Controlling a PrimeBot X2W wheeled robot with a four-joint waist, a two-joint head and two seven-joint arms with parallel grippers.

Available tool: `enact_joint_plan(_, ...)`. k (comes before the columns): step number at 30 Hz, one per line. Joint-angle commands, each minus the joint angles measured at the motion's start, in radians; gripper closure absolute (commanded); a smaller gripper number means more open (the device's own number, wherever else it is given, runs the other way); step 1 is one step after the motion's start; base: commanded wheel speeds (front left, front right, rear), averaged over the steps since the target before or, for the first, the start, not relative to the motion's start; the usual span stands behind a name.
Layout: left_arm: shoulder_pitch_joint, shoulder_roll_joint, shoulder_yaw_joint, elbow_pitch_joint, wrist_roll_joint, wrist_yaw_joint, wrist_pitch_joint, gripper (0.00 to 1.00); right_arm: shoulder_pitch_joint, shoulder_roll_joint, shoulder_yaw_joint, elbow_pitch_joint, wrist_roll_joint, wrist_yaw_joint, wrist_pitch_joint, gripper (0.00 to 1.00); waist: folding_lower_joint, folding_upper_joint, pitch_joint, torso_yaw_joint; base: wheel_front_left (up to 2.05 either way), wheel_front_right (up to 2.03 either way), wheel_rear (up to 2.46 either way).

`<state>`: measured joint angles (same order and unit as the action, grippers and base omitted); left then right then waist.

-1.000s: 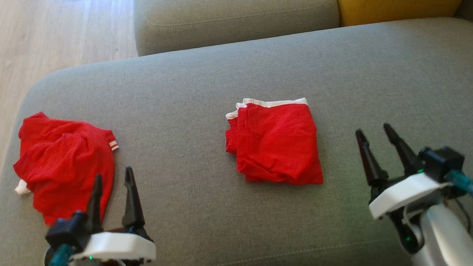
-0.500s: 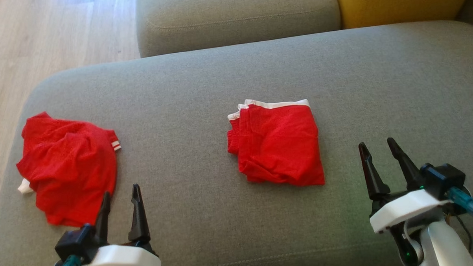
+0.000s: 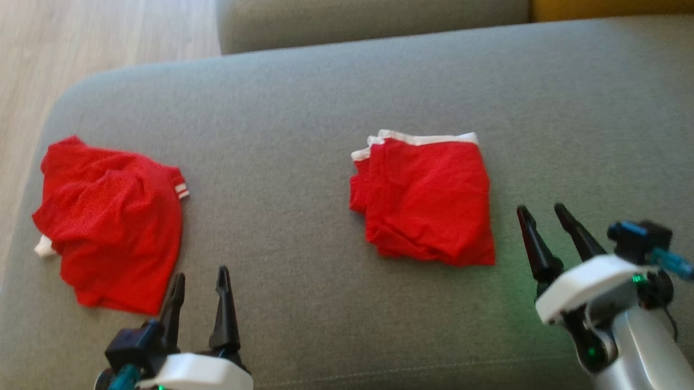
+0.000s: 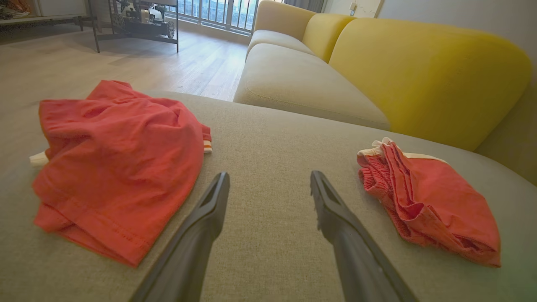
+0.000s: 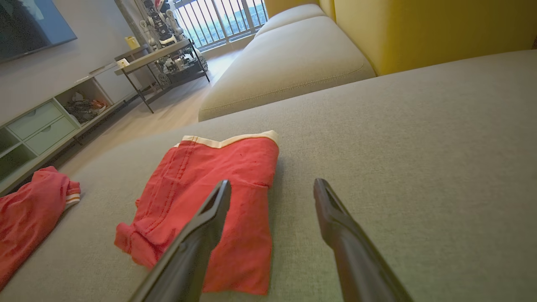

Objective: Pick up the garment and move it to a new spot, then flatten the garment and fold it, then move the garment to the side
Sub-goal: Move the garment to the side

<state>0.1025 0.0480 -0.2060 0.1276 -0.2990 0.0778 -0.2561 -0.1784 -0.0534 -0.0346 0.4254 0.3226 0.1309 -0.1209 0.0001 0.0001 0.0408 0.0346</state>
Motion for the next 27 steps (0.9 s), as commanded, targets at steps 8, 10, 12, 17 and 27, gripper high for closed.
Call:
enact_joint_plan(8, -0.105, 0.002, 0.003, -0.014, 0.009, -0.006, -0.006, 0.0, -0.179, -0.004, 0.011, 0.092, 0.074, 0.0, 0.071, 0.0, -0.0001, -0.0001, 0.111, 0.082, 0.0, 0.0, 0.0)
enact_joint_plan(10, -0.114, 0.002, -0.001, -0.012, 0.009, -0.006, -0.006, 0.0, -0.208, -0.011, 0.012, 0.132, 0.082, 0.0, 0.081, 0.0, -0.0001, -0.0001, 0.124, 0.093, 0.0, 0.0, 0.0)
enact_joint_plan(12, -0.122, 0.002, -0.006, -0.011, 0.008, -0.006, -0.006, 0.0, -0.233, -0.015, 0.016, 0.171, 0.09, 0.0, 0.087, 0.0, -0.0001, -0.0001, 0.133, 0.102, 0.0, 0.0, 0.0)
enact_joint_plan(17, -0.137, 0.002, -0.012, -0.006, 0.008, -0.007, -0.006, 0.0, -0.275, -0.036, 0.038, 0.239, 0.065, 0.0, 0.072, 0.0, -0.0001, -0.0001, 0.145, 0.116, 0.0, 0.0, 0.0)
enact_joint_plan(27, -0.155, 0.002, -0.017, 0.003, 0.012, -0.005, -0.006, 0.0, -0.358, -0.073, 0.135, 0.374, -0.013, 0.0, 0.021, 1.0, -0.0001, -0.0001, 0.161, 0.107, 0.0, 0.0, 0.0)
